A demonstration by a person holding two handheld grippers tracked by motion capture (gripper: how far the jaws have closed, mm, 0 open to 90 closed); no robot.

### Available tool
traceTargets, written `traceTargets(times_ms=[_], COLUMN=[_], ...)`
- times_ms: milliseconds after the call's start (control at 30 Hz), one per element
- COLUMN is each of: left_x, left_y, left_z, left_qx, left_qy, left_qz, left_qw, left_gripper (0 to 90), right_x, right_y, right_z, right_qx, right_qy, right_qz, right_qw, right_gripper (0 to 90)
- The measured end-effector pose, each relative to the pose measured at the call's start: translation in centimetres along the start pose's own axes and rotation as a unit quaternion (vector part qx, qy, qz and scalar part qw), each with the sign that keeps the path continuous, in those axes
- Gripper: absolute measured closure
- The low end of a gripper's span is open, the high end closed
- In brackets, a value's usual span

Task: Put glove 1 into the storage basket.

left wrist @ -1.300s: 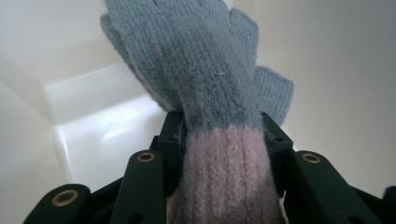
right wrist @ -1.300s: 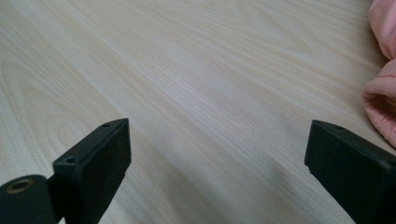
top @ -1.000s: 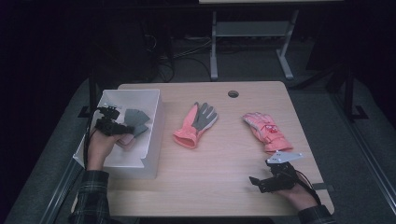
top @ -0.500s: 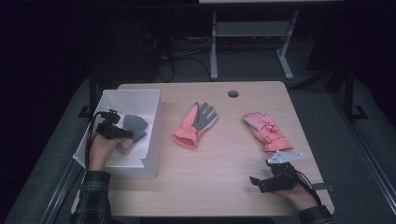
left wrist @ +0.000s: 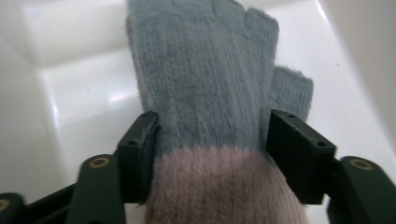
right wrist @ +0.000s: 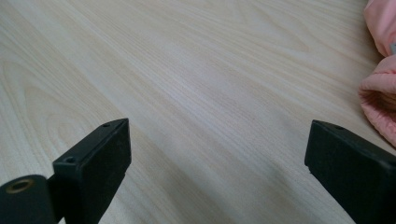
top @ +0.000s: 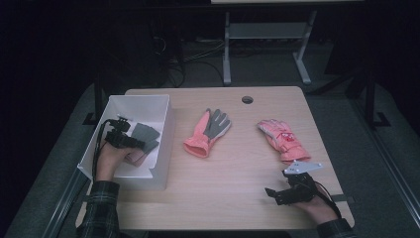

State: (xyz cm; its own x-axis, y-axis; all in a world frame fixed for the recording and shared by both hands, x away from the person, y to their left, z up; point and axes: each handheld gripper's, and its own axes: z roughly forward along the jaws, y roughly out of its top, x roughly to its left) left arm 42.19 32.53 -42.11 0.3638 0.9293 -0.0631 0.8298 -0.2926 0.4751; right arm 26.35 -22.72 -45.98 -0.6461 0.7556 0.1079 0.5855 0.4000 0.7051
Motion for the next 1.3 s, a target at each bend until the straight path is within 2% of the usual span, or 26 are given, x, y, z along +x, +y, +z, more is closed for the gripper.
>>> traceTargets(times_ms=[33, 133, 200, 400, 500, 533, 567, 667, 867, 967, 1067, 1167, 1300], left_x=[-0.1, -0.4, -0.5, -0.8, -1.0, -1.1, -1.3, -1.6, -3.5, -4.6, -6.0, -7.4, -9.2], left_y=[0.1, 0.3, 0.4, 0.7, 0.9, 0.9, 1.0, 1.1, 1.7, 2.1, 2.4, 2.7, 2.9], left_z=[-0.1, -0.4, -0.7, -2.3, -3.6, -3.9, -4.7, -5.5, -7.4, -8.0, -8.8, -9.8, -10.7], left_qx=[-0.003, -0.003, -0.002, -0.025, -0.045, -0.051, -0.061, -0.071, -0.093, -0.096, -0.099, -0.118, -0.128], left_qy=[0.0, 0.007, 0.01, 0.002, -0.007, -0.009, -0.021, -0.032, -0.069, -0.08, -0.085, -0.102, -0.127], left_qz=[-0.002, 0.0, 0.003, 0.015, 0.021, 0.021, 0.026, 0.031, 0.057, 0.073, 0.098, 0.111, 0.129], left_qw=[1.0, 1.0, 0.9999, 0.9996, 0.9987, 0.9985, 0.9976, 0.9964, 0.9917, 0.9895, 0.9866, 0.9816, 0.9751], left_gripper=[30.2, 21.6, 18.9, 17.8, 17.5, 17.6, 17.5, 17.6, 17.6, 17.6, 17.6, 17.6, 17.6], right_x=[0.0, -0.1, 0.0, 0.0, 0.1, 0.1, 0.1, 0.2, 0.2, 0.1, 0.1, 0.1, 0.2], right_y=[0.0, 0.0, 0.0, 0.0, 0.0, 0.0, 0.1, 0.1, 0.1, 0.1, 0.1, 0.1, 0.2], right_z=[0.0, 0.0, 0.0, 0.0, -0.1, -0.1, -0.1, -0.1, -0.1, -0.1, -0.1, -0.1, -0.2], right_qx=[0.0, -0.001, 0.0, -0.001, 0.003, 0.0, 0.0, 0.002, 0.004, 0.001, 0.0, 0.001, 0.004], right_qy=[0.0, 0.0, 0.0, 0.001, 0.002, 0.001, 0.002, 0.001, 0.002, 0.001, 0.001, 0.001, 0.002], right_qz=[0.0, -0.002, -0.002, -0.001, -0.001, -0.009, -0.01, -0.01, -0.007, -0.008, -0.006, -0.008, -0.004], right_qw=[1.0, 1.0, 1.0, 1.0, 1.0, 1.0, 0.9999, 0.9999, 1.0, 1.0, 1.0, 1.0, 1.0], right_gripper=[6.7, 6.7, 6.7, 6.7, 6.6, 6.6, 6.5, 6.5, 6.5, 6.5, 6.5, 6.5, 6.5])
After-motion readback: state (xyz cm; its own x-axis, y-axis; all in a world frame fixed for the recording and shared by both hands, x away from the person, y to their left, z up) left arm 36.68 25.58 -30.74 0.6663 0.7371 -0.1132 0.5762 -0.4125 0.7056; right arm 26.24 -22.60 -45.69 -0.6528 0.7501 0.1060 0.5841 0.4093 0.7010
